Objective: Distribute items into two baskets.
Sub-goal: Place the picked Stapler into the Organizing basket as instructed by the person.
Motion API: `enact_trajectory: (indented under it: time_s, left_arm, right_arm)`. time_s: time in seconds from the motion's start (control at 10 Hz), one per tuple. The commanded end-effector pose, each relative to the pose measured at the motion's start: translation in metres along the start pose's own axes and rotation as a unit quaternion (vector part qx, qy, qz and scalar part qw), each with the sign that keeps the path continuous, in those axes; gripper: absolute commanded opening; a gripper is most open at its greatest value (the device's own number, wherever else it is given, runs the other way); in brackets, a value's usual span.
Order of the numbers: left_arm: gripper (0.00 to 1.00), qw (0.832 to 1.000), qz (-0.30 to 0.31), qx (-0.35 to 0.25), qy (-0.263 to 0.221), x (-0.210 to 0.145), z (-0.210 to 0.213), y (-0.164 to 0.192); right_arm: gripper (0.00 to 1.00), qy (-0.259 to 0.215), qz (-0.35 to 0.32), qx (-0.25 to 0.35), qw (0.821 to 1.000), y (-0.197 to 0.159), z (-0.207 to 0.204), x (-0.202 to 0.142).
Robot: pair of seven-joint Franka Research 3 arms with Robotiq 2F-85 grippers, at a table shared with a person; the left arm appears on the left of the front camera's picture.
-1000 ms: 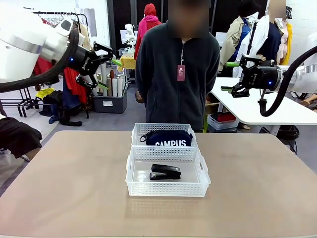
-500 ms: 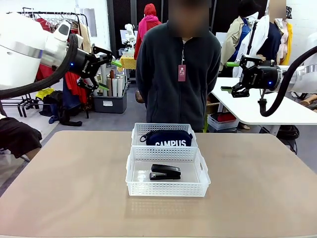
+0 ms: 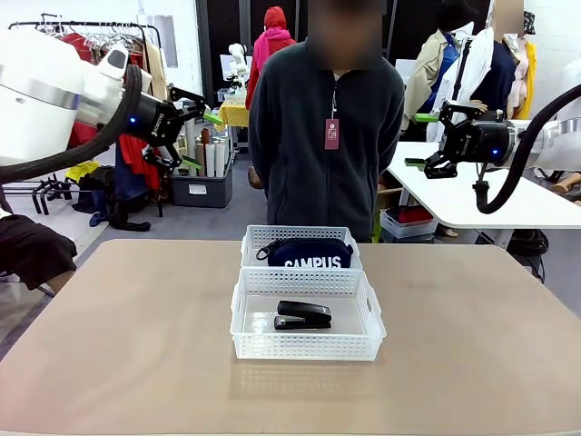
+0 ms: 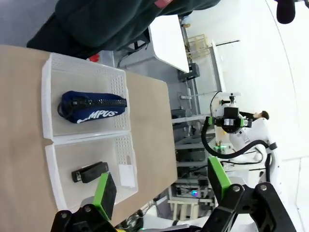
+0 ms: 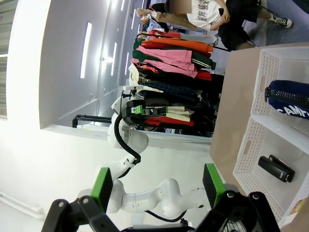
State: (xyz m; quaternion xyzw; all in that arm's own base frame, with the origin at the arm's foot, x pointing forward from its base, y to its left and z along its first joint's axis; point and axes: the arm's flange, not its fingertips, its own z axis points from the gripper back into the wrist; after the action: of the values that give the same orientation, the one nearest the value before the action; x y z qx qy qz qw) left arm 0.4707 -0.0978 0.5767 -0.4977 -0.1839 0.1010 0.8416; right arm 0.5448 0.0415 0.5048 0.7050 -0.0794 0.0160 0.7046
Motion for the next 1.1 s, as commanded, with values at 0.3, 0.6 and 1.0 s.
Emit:
enact_trajectory:
  time_s: [0.3, 0.6, 1.0]
  left_arm:
    - [1.0, 0.969, 0.176, -0.174, -0.001, 0.029, 0.013, 0.028]
    - [1.0, 0.965, 0.16, -0.21, 0.009, 0.039, 0.025, 0.036]
    - [1.0, 0.968, 0.093, -0.231, 0.043, 0.045, 0.034, 0.045]
  right_arm:
    - [1.0, 0.001, 0.0, 0.005, 1.0, 0.002, 0.0, -0.001]
    - [1.0, 0.001, 0.0, 0.005, 1.0, 0.002, 0.0, -0.001]
    - [1.0, 0.001, 0.0, 0.005, 1.0, 0.002, 0.0, -0.001]
